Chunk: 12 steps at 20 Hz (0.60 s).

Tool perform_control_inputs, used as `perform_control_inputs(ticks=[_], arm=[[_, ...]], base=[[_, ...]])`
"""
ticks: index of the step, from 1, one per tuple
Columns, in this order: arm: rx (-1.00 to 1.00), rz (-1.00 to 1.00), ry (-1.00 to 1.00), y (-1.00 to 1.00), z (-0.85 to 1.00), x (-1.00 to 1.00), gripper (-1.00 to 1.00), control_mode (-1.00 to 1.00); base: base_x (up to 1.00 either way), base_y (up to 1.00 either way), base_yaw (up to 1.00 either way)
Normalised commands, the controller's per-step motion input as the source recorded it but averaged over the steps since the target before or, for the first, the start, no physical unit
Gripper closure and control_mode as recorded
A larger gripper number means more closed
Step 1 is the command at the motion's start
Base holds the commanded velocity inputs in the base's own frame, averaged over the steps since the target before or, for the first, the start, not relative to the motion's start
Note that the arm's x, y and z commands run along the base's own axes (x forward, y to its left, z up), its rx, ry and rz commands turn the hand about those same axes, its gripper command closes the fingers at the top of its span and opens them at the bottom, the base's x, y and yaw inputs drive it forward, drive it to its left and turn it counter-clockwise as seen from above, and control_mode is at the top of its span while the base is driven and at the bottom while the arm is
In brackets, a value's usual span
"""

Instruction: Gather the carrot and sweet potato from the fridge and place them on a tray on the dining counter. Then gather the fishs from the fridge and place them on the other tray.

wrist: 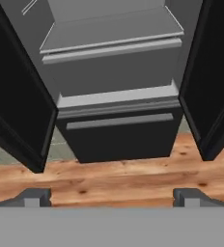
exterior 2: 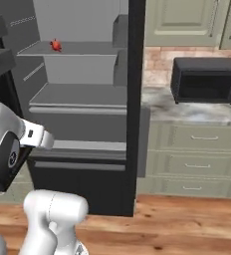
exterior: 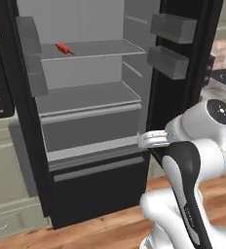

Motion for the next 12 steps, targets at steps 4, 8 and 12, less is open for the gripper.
perform_control_inputs(ticks=[4, 8, 12], arm=[[0.0, 0.0, 0.0, 0.0, 0.0, 0.0, -1.0, 1.0], [0.0, 0.0, 0.0, 0.0, 0.0, 0.0, -1.0, 1.0], [0.0, 0.0, 0.0, 0.0, 0.0, 0.0, -1.0, 1.0]], base=[[0.71, 0.02, 0.04], [0.72, 0.02, 0.08], [0.67, 0.0, 0.13]])
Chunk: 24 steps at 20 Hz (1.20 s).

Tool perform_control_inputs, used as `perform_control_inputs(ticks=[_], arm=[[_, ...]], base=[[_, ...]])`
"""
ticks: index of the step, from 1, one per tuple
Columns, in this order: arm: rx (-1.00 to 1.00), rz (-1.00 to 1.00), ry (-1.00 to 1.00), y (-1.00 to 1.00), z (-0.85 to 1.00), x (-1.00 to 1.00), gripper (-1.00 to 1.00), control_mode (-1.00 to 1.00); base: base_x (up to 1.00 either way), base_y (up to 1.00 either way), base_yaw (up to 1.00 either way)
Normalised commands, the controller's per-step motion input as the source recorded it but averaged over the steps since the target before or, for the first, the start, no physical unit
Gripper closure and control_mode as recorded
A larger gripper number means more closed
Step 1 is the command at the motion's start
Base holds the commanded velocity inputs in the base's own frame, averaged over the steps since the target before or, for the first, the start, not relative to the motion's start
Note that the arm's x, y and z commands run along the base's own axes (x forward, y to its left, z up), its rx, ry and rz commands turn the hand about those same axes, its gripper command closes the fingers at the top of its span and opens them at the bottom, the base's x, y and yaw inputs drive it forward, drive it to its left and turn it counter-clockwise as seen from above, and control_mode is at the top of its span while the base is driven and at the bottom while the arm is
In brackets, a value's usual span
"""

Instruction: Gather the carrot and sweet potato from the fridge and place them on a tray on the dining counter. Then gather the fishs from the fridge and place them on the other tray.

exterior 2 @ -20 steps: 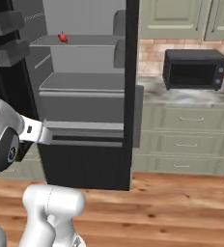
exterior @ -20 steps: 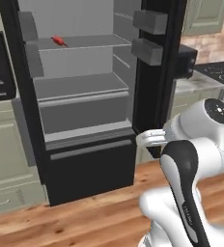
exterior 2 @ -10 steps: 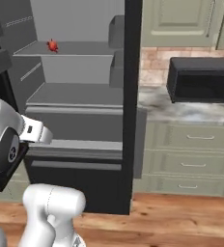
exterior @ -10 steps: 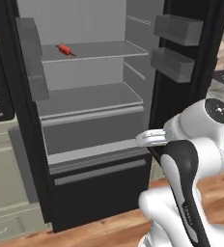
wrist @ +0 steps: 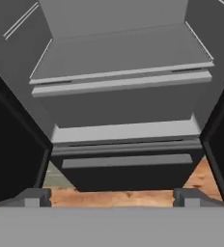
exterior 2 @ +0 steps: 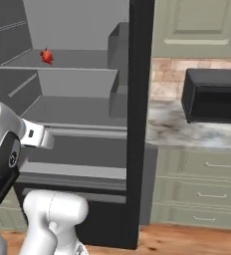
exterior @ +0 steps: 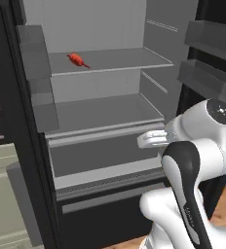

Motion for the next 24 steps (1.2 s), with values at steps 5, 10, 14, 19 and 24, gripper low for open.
perform_control_inputs(ticks=[5, 10, 14, 19, 24], arm=[[0.0, 0.0, 0.0, 0.0, 0.0, 0.0, -1.0, 1.0], [0.0, 0.0, 0.0, 0.0, 0.0, 0.0, -1.0, 1.0], [0.0, 0.0, 0.02, 0.07, 0.03, 0.06, -1.0, -1.0], [-0.1, -0.08, -0.03, 0.19, 0.75, 0.2, -1.0, -1.0], [-0.1, -0.03, -0.04, 0.04, 0.8, 0.29, -1.0, -1.0]], base=[[0.59, 0.0, 0.14], [0.41, 0.0, 0.12], [0.05, 0.02, 0.0], [0.0, 0.0, 0.0], [0.0, 0.0, 0.0]])
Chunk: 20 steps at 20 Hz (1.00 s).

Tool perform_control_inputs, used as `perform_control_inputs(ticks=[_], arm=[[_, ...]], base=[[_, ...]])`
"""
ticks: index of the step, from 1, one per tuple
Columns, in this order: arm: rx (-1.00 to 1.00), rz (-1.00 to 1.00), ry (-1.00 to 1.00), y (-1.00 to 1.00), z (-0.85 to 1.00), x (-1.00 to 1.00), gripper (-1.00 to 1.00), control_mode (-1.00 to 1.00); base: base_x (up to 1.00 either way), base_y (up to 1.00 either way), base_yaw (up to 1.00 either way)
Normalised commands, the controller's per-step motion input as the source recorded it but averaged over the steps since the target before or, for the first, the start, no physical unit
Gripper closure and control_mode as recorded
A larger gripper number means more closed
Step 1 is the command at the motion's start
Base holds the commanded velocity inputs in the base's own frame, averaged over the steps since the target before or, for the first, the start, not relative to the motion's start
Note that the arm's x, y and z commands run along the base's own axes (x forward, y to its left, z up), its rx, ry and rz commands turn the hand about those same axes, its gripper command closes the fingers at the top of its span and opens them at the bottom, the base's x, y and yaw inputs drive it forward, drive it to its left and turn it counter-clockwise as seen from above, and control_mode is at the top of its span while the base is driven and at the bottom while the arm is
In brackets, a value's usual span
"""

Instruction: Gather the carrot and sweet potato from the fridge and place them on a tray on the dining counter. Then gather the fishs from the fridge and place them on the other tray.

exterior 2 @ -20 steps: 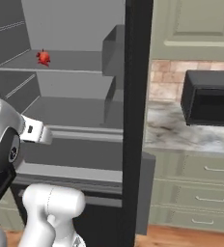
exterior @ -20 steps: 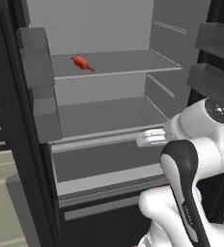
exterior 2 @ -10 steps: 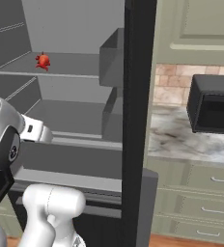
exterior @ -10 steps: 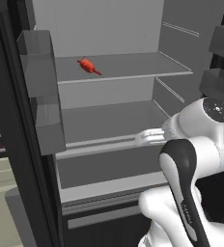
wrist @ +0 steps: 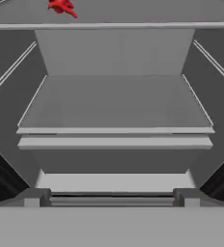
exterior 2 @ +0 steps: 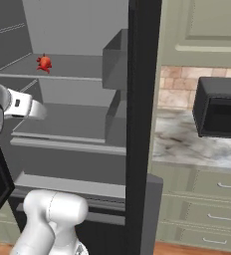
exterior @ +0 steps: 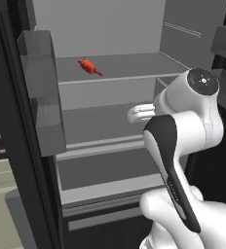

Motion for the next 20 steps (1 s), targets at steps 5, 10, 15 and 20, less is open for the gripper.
perform_control_inputs(ticks=[5, 10, 15, 20], arm=[[-0.01, 0.02, -0.16, -0.07, 0.48, 0.07, -1.0, -1.0], [-0.02, 0.07, -0.1, 0.04, 0.22, 0.08, -1.0, -1.0], [0.0, 0.13, -0.16, 0.05, 0.45, 0.39, -1.0, -1.0], [0.0, 0.01, -0.03, 0.24, 0.36, 0.56, -1.0, -1.0]], base=[[0.0, 0.0, 0.0], [0.0, 0.0, 0.0], [0.0, 0.0, 0.0], [0.0, 0.0, 0.0]])
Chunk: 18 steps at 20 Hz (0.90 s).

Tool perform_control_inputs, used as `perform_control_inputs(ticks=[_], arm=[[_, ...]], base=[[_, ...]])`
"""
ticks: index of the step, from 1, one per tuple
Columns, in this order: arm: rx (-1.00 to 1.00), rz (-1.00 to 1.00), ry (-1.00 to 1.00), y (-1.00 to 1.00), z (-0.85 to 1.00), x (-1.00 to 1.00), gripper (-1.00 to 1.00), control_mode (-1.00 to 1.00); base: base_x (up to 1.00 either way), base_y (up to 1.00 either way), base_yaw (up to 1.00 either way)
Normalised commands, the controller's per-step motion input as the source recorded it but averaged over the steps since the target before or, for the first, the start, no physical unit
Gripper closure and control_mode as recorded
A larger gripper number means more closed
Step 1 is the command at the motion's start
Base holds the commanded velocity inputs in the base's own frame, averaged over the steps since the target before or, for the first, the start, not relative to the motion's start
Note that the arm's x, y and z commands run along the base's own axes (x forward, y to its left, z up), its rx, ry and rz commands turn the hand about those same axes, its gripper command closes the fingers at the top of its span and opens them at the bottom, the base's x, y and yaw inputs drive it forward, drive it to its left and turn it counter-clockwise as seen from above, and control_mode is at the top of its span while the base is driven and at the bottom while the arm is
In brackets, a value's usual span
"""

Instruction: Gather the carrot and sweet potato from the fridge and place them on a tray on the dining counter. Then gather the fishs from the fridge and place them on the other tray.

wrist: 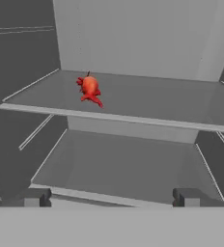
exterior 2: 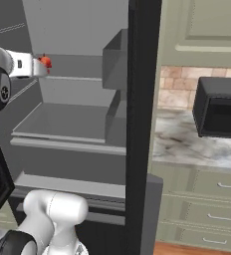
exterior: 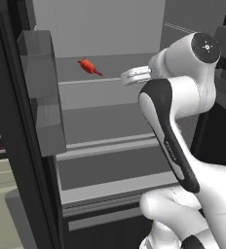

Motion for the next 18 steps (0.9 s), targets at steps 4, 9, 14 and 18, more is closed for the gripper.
perform_control_inputs(ticks=[4, 9, 14, 18], arm=[[0.0, 0.0, 0.0, 0.25, 0.14, 0.7, -1.0, -1.0], [0.0, 0.0, 0.05, 0.4, 0.03, 0.65, -1.0, -1.0], [0.0, 0.0, 0.15, 0.33, 0.0, 0.55, -1.0, -1.0], [0.0, 0.0, 0.11, 0.09, -0.07, 0.59, -1.0, -1.0]], base=[[0.0, 0.0, 0.0], [0.0, 0.0, 0.0], [0.0, 0.0, 0.0], [0.0, 0.0, 0.0]])
